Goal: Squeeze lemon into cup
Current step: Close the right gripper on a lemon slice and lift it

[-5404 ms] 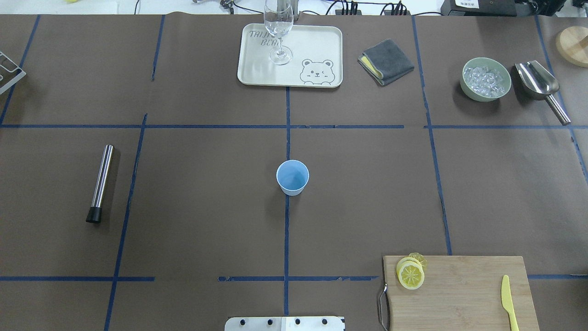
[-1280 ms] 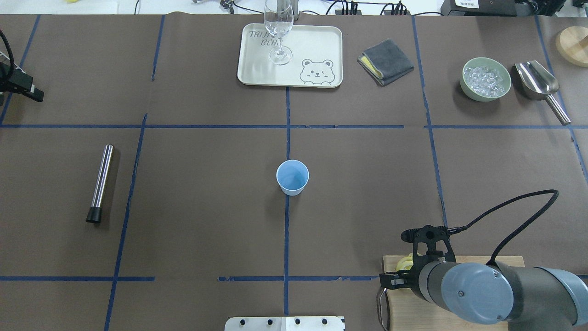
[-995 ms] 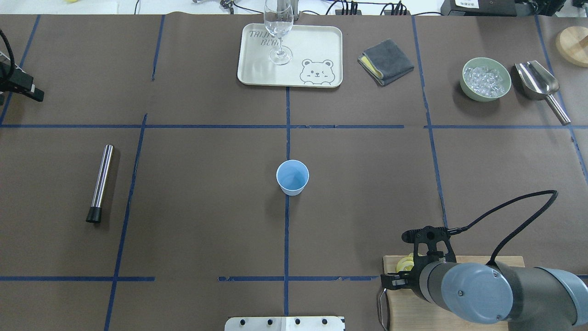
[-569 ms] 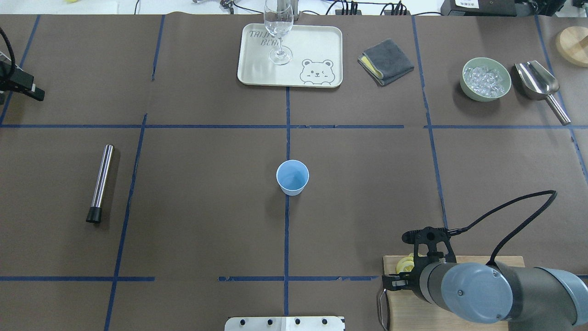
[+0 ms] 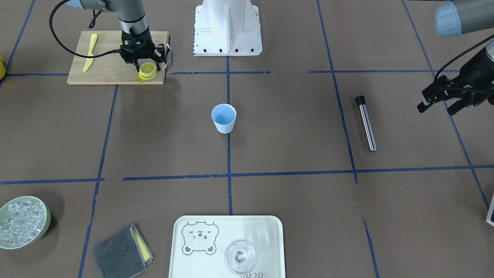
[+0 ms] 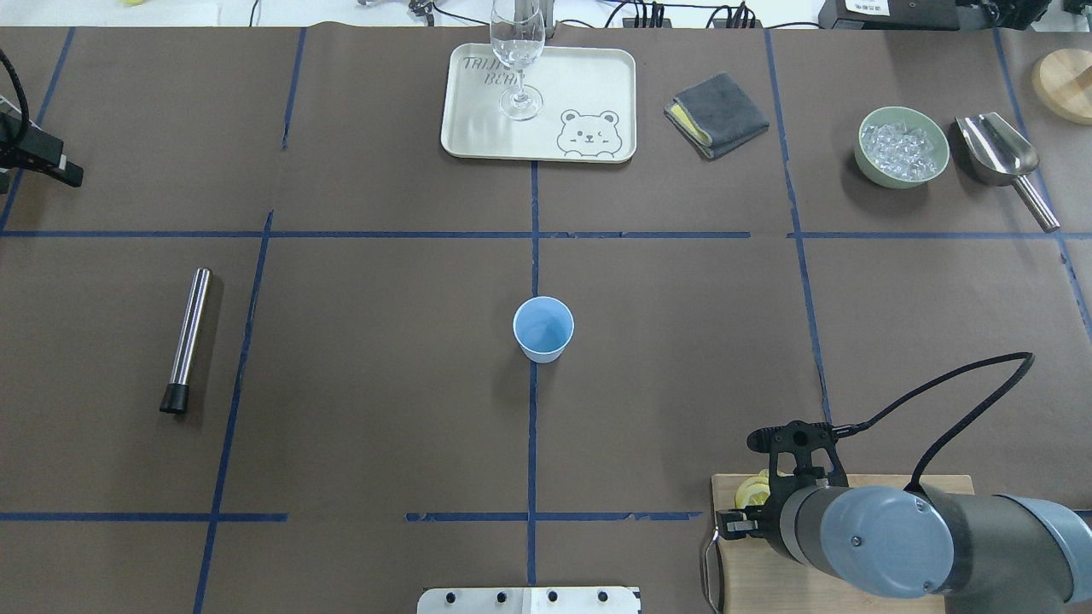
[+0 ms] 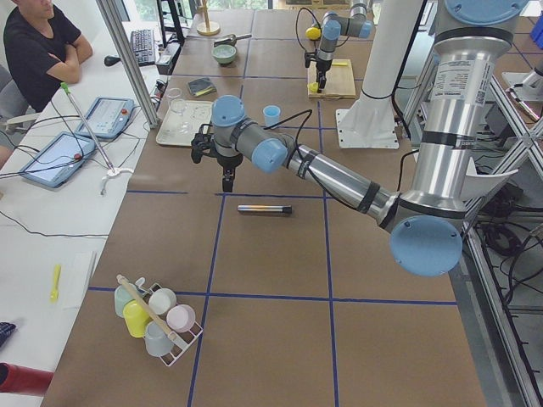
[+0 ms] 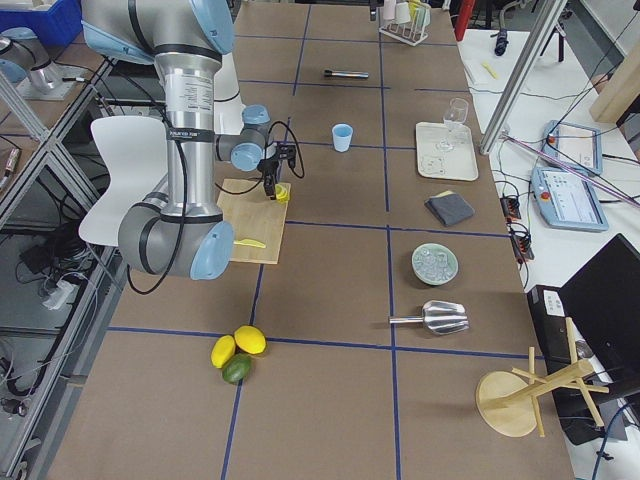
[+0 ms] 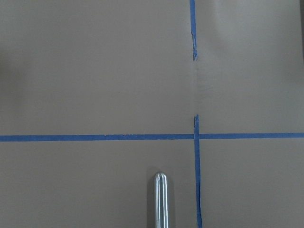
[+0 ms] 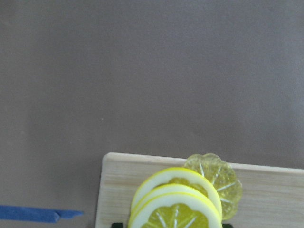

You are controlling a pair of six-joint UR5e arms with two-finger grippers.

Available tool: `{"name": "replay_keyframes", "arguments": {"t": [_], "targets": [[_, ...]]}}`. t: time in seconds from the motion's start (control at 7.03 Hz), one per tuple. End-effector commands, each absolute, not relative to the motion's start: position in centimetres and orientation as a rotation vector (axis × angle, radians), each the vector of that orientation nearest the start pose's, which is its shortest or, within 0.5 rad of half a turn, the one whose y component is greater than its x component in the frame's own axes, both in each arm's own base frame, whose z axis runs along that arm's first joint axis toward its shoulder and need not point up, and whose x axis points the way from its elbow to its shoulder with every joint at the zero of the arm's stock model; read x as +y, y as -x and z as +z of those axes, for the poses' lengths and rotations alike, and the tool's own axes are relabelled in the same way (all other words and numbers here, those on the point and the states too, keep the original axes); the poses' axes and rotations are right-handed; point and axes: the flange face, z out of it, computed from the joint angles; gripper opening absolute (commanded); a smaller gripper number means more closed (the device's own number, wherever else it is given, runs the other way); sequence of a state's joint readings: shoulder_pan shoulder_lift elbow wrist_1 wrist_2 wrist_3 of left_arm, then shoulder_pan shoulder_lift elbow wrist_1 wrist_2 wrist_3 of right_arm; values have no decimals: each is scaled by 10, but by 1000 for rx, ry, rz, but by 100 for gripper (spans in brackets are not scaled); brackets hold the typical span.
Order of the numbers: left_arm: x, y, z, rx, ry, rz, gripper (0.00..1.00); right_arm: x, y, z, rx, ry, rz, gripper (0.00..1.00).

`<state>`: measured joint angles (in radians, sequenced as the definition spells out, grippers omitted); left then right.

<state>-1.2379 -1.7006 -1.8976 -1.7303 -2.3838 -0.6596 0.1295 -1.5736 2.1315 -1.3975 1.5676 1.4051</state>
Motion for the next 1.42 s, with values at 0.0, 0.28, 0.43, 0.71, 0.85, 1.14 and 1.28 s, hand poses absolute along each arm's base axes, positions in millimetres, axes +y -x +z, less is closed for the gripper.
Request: {"name": "replay_keyframes", "arguments": {"t": [0.0,0.28,0.43,0.71,0.85,1.14,1.28], "targets": [[-519,-115,408,967,-138,-49,100,-194,450,386,-726,-111,-33,49],[-519,-115,408,967,-140,-49,100,-194,448,384,-731,-113,-31,41],[-519,-115,408,966,-140,-49,100,-194,446,381,-735,-113,-31,41],[-519,-115,408,965,-139,-50,100,-194,442,373,-749,-116,-30,42],[-519,-115,410,964,-136,-51,100,-192,433,370,-754,-111,-32,42],[-519,-115,410,964,-136,-51,100,-189,405,356,-784,-105,-32,43],[-519,-115,410,964,-136,-51,100,-199,393,346,-796,-96,-14,44]]}}
